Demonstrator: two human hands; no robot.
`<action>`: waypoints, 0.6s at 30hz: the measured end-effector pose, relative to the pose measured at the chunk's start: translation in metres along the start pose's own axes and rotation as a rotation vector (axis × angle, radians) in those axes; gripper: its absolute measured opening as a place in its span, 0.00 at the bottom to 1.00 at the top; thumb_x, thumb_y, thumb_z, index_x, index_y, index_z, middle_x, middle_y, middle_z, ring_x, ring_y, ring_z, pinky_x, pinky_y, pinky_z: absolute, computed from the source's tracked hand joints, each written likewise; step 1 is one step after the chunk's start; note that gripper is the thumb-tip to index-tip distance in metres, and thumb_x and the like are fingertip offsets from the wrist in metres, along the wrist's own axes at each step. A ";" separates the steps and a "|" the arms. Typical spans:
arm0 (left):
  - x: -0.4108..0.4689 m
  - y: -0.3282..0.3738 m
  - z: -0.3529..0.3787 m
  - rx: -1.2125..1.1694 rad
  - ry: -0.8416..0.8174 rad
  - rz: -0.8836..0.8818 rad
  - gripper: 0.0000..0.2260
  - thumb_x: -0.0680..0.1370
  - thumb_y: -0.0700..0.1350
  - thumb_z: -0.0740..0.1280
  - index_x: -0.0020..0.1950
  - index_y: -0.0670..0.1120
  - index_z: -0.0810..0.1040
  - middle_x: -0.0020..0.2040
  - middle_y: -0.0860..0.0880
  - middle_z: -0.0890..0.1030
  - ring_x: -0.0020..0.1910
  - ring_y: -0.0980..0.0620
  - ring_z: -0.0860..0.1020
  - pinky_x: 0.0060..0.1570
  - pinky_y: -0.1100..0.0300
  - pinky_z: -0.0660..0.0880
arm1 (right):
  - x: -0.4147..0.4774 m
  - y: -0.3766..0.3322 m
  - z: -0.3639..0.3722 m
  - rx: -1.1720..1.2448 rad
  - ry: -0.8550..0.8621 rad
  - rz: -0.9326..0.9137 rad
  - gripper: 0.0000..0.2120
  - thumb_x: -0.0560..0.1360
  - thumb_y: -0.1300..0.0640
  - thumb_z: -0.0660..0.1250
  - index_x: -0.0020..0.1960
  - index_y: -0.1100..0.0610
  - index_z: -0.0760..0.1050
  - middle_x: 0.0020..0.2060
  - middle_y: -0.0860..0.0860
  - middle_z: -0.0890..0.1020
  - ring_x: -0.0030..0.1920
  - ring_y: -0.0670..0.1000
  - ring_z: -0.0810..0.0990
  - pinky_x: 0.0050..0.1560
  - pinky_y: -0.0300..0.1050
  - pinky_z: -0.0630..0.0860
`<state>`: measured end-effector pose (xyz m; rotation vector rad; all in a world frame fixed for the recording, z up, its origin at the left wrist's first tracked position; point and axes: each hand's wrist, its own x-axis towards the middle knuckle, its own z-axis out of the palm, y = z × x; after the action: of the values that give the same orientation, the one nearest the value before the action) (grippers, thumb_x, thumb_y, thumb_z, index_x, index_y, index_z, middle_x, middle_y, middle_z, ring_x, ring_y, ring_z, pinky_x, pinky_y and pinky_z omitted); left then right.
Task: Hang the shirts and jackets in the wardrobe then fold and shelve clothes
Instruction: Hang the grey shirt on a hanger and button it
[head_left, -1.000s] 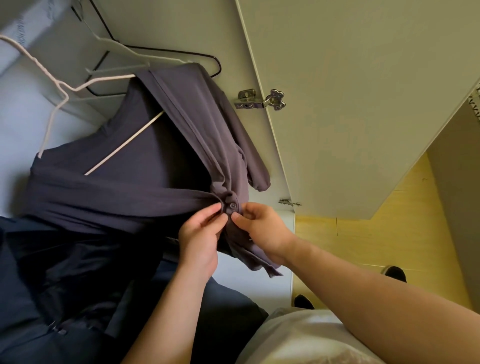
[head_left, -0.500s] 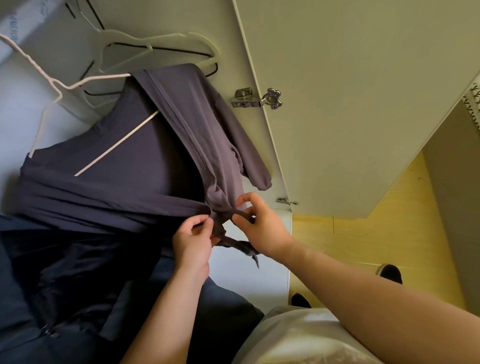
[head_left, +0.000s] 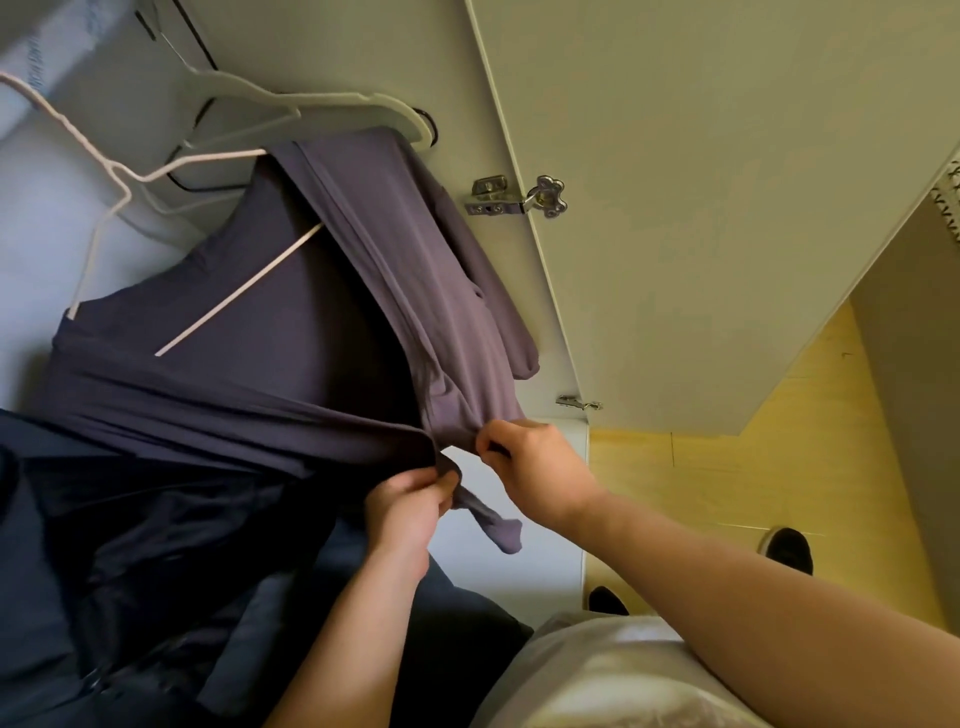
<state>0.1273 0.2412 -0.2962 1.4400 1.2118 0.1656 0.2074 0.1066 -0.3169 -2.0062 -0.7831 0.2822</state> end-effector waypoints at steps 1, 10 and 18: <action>0.001 -0.001 -0.001 0.083 0.010 0.038 0.04 0.76 0.34 0.72 0.45 0.43 0.83 0.36 0.49 0.84 0.33 0.54 0.82 0.33 0.65 0.76 | 0.000 0.000 0.000 -0.010 -0.012 0.028 0.06 0.80 0.62 0.64 0.52 0.58 0.79 0.43 0.55 0.81 0.41 0.59 0.77 0.43 0.49 0.76; 0.007 -0.009 0.006 0.221 0.003 0.105 0.03 0.80 0.38 0.68 0.52 0.44 0.80 0.43 0.47 0.84 0.38 0.53 0.83 0.34 0.62 0.76 | -0.003 -0.005 -0.006 -0.133 -0.114 0.204 0.08 0.78 0.63 0.66 0.54 0.54 0.78 0.50 0.55 0.80 0.47 0.59 0.80 0.49 0.51 0.79; 0.002 0.002 -0.003 0.414 -0.053 0.375 0.06 0.77 0.42 0.71 0.41 0.49 0.83 0.38 0.52 0.85 0.40 0.54 0.83 0.40 0.60 0.76 | 0.002 -0.007 -0.001 -0.082 -0.083 0.210 0.08 0.75 0.64 0.66 0.50 0.57 0.83 0.50 0.56 0.79 0.47 0.58 0.79 0.48 0.46 0.75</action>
<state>0.1274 0.2449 -0.2944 2.0176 0.9553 0.1354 0.2064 0.1094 -0.3105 -2.1693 -0.6435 0.4640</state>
